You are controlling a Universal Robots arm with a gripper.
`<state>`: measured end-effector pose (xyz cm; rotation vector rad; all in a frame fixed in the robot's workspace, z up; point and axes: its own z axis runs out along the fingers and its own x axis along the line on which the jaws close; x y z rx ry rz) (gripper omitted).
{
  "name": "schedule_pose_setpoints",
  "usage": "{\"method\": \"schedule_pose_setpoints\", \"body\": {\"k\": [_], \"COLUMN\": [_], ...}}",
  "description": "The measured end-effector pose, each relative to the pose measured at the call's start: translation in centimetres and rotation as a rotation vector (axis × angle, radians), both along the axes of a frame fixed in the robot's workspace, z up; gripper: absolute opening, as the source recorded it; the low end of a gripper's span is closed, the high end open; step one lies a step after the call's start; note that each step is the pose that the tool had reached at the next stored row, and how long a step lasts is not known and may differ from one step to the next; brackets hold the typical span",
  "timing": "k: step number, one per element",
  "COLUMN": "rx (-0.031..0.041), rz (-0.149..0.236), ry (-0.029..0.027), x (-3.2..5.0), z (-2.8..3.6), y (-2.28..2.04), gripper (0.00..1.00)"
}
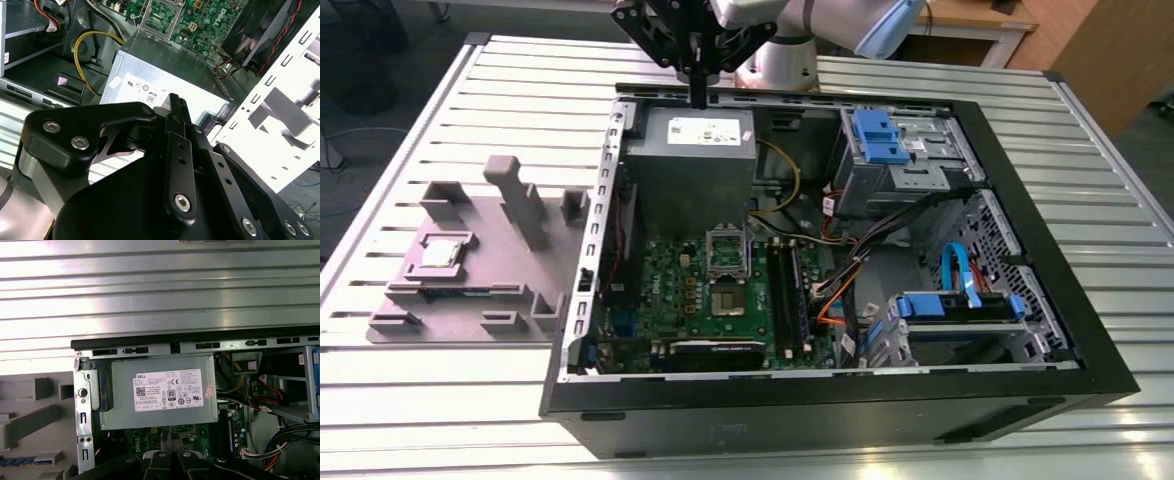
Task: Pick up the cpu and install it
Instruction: 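Reach for the cpu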
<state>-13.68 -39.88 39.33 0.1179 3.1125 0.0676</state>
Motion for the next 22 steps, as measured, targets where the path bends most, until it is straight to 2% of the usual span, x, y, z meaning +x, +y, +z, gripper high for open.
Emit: {"method": "schedule_pose_setpoints", "body": {"k": [20, 21, 22], "rx": [0.0, 0.0, 0.0], "rz": [0.0, 0.0, 0.0], "ry": [-0.0002, -0.0002, -0.0002], "x": [-0.63, -1.18, -1.25], "z": [0.0, 0.0, 0.0], "y": [0.0, 0.06, 0.06], "gripper": [0.11, 0.11, 0.11]}}
